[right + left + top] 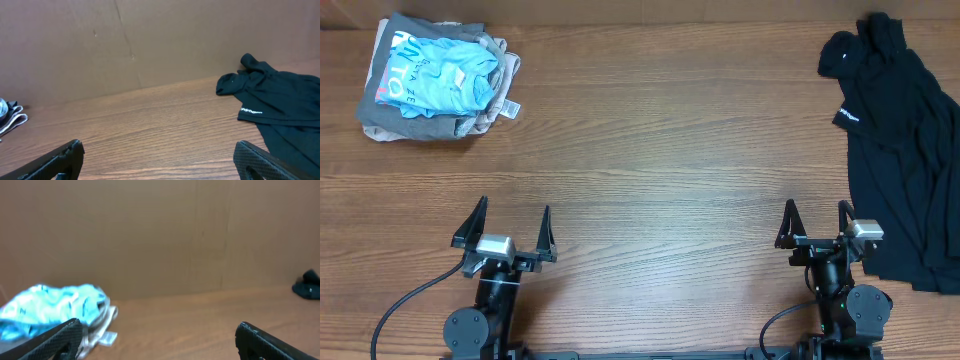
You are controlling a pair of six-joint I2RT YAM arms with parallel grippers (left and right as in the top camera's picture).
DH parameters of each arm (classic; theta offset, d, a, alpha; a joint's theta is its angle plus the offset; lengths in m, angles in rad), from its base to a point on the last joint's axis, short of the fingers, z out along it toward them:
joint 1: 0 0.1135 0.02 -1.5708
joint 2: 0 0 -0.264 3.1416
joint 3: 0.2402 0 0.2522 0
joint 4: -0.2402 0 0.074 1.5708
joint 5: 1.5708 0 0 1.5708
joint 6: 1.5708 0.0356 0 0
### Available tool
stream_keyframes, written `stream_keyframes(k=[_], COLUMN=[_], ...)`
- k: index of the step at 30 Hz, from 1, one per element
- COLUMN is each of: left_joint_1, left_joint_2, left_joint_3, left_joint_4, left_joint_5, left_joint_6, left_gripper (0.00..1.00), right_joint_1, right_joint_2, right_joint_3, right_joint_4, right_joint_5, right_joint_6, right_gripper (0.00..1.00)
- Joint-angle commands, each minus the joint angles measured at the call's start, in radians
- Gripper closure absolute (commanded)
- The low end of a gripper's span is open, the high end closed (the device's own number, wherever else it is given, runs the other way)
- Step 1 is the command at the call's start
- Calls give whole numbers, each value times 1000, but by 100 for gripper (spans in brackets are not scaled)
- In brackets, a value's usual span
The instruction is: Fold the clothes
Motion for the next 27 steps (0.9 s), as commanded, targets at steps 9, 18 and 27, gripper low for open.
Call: stream_keyframes(k=[9,18,27], left_joint_1=[-7,-6,-6], left_joint_2=[-13,-13,-13], left_joint_3=[-18,-18,-18], left_joint_4=[-210,-208,-208], left_joint_5=[-17,-17,-17], left_joint_6=[-10,-9,-10], left_gripper=[0,0,0], right_joint_1=[5,5,5], right_joint_2=[-12,-12,-12], right_joint_3=[-11,-11,-11], right_joint_4=[6,6,6], right_joint_5=[10,10,10], right_joint_6=[0,-1,0], right_gripper=[0,0,0])
